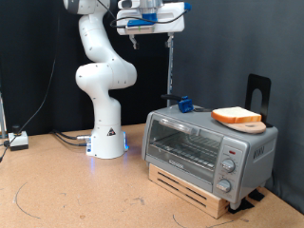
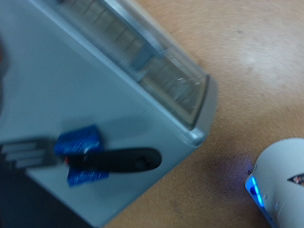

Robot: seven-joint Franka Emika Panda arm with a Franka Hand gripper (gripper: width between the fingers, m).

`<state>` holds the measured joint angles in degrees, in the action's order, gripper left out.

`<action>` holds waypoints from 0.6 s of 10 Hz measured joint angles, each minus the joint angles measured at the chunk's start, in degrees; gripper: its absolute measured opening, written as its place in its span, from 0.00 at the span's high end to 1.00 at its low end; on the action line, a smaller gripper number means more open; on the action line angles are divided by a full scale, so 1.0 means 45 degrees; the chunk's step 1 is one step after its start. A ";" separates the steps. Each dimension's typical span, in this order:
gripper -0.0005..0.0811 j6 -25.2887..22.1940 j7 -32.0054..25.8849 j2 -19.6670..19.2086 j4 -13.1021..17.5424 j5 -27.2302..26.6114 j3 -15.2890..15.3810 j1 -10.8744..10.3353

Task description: Make a piece of toast with the oven

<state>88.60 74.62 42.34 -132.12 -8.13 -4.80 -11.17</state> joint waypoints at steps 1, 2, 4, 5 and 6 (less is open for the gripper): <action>0.01 -0.0102 -0.1104 -0.0428 0.0280 -0.0203 -0.0358 -0.0400; 0.01 -0.0060 -0.0604 -0.0404 0.0250 -0.0160 -0.0285 -0.0296; 0.01 -0.0070 -0.3018 -0.0269 0.0194 -0.0418 -0.0571 -0.0713; 0.01 -0.0211 -0.4468 -0.0254 0.0206 -0.0550 -0.0864 -0.1019; 0.01 -0.0308 -0.5976 -0.0296 0.0207 -0.0563 -0.1185 -0.1322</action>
<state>87.21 47.72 41.01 -131.19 -10.66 -10.13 -17.12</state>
